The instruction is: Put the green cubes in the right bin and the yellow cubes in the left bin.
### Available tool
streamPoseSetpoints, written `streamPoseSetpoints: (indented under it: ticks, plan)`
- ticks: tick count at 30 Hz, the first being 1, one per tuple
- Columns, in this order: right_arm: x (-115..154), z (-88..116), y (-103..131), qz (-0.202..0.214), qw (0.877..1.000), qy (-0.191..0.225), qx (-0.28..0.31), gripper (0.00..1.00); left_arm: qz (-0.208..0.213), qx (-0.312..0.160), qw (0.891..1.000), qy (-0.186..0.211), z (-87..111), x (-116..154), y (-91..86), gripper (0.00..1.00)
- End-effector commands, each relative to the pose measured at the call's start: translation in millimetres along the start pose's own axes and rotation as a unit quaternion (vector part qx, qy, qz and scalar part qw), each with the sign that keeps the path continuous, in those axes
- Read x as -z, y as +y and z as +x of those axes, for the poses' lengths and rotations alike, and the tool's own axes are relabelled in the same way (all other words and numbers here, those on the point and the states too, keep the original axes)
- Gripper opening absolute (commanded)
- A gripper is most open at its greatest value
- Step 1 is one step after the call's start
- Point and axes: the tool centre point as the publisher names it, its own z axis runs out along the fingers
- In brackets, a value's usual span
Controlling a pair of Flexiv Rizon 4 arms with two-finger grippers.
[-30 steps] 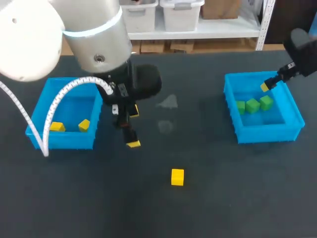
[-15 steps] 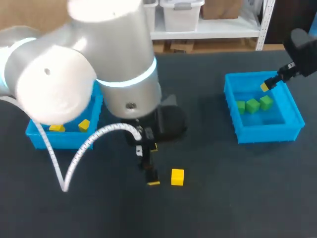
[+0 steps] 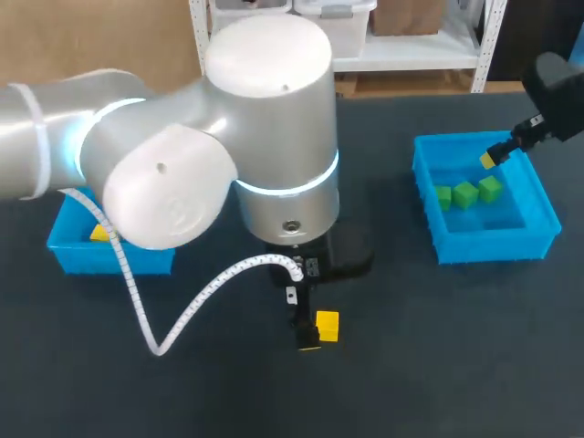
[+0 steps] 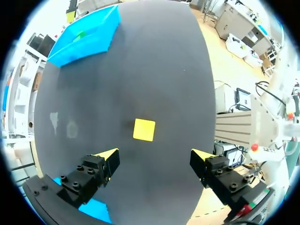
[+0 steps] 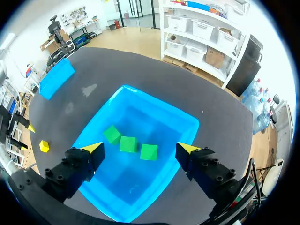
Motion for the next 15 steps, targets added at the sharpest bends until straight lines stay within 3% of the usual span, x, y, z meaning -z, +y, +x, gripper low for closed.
streamPoseSetpoints:
  ticks: [1, 15]
  plan:
    - [0, 1, 0, 0.0, 1.0, -0.001, 0.0, 1.0, 0.001, 0.004, 1.0, 0.013, -12.6, -12, 7.1, 1.0]
    - [0, 1, 0, 0.0, 1.0, -0.001, 0.0, 1.0, 0.001, 0.01, 0.999, 0.033, -25.8, -37, 8.2, 1.0]
